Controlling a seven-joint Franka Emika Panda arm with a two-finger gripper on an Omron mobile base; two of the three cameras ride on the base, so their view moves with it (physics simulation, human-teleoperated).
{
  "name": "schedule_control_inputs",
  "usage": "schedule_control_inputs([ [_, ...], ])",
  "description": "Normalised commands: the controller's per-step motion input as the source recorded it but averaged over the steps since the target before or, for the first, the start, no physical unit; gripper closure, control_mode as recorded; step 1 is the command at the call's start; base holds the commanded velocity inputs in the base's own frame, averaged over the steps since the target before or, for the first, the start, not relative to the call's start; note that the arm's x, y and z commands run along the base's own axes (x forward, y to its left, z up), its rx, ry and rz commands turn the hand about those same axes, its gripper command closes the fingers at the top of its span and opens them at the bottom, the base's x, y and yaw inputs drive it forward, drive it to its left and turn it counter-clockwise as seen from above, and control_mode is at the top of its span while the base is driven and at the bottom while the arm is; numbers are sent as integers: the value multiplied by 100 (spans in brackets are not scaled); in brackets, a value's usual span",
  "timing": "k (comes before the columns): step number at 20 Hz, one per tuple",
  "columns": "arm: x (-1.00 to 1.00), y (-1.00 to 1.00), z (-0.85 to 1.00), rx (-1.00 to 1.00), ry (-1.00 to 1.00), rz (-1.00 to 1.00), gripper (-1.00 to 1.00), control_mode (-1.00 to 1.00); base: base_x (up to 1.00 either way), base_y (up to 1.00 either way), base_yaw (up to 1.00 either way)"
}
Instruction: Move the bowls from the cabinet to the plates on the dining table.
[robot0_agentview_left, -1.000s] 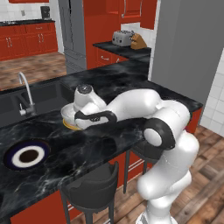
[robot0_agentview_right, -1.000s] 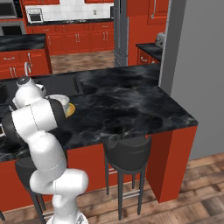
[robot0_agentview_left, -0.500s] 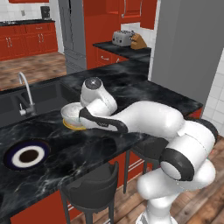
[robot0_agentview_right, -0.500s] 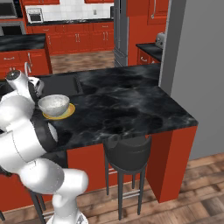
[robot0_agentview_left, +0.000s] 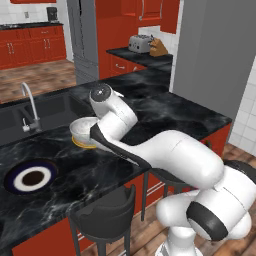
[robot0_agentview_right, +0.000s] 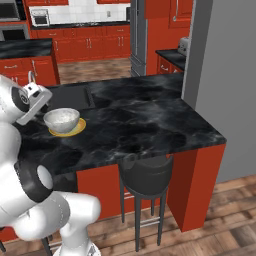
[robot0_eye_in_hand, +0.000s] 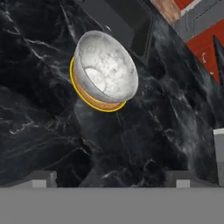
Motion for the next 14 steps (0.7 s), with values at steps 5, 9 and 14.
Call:
schedule_control_inputs([
  [5,-40,-39,30,22,0,-37,-100,-100,0,0,0],
  [9,-49,-41,31,34,0,-25,-100,-100,0,0,0],
  [14,-55,-51,18,38,0,-19,-100,-100,0,0,0],
])
